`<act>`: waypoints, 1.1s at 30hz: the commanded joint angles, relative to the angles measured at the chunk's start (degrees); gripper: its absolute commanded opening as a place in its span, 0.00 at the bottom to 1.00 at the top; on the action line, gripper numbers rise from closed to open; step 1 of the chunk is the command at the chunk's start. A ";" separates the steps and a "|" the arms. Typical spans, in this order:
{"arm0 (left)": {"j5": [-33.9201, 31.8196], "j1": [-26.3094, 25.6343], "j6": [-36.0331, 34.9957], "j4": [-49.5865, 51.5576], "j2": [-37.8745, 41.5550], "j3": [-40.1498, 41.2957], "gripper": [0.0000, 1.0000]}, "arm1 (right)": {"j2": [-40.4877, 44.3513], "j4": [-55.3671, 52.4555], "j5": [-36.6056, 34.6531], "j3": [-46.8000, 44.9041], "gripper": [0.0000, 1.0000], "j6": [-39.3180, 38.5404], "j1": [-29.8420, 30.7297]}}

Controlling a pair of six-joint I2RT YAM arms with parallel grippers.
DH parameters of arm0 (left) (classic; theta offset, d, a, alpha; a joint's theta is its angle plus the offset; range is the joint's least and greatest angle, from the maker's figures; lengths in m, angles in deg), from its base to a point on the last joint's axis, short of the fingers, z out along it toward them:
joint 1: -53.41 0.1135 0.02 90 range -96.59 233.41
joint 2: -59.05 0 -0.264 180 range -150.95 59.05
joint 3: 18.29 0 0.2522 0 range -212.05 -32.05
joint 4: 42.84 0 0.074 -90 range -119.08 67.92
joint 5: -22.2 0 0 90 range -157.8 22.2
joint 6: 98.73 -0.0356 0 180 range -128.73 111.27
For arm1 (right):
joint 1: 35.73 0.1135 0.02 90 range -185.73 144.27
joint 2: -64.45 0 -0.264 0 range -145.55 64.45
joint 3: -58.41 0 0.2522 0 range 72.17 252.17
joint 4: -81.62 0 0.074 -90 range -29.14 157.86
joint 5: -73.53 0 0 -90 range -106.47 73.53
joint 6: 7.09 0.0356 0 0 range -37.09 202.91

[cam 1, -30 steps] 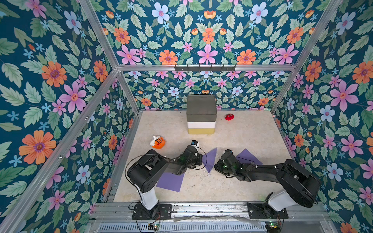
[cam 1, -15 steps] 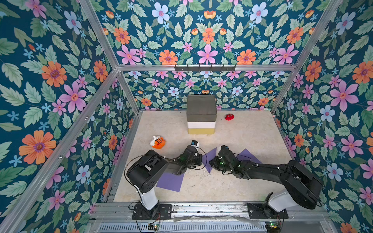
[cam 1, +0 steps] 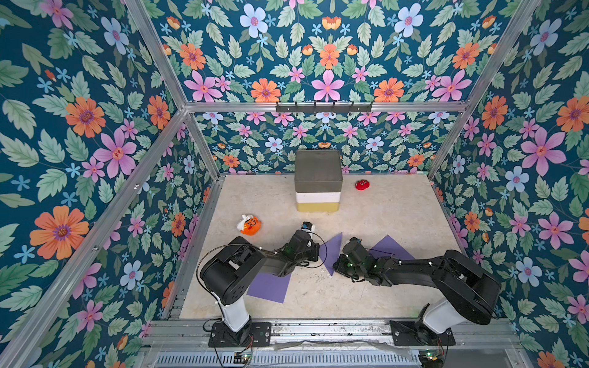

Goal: Fold the square paper diagonally
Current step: Fold the paper at the center of the board.

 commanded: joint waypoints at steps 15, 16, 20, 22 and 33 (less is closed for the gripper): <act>-1.75 -0.09 -0.39 20.30 -1.49 0.87 0.00 | 4.07 0.46 1.16 1.48 0.14 0.32 1.32; -1.67 -0.16 -0.33 20.30 -1.49 0.87 0.00 | 3.47 0.75 1.32 1.59 0.14 0.49 1.50; -1.74 -0.15 -0.37 20.30 -1.49 0.93 0.00 | 1.43 0.57 1.36 1.79 0.13 0.76 2.32; -1.84 -0.15 -0.30 20.30 -1.49 0.87 0.00 | 0.78 -0.54 0.59 1.54 0.13 0.97 2.57; -1.83 -0.13 -0.41 20.48 -1.67 0.77 0.00 | -1.55 -2.30 -0.32 0.56 0.12 2.29 3.86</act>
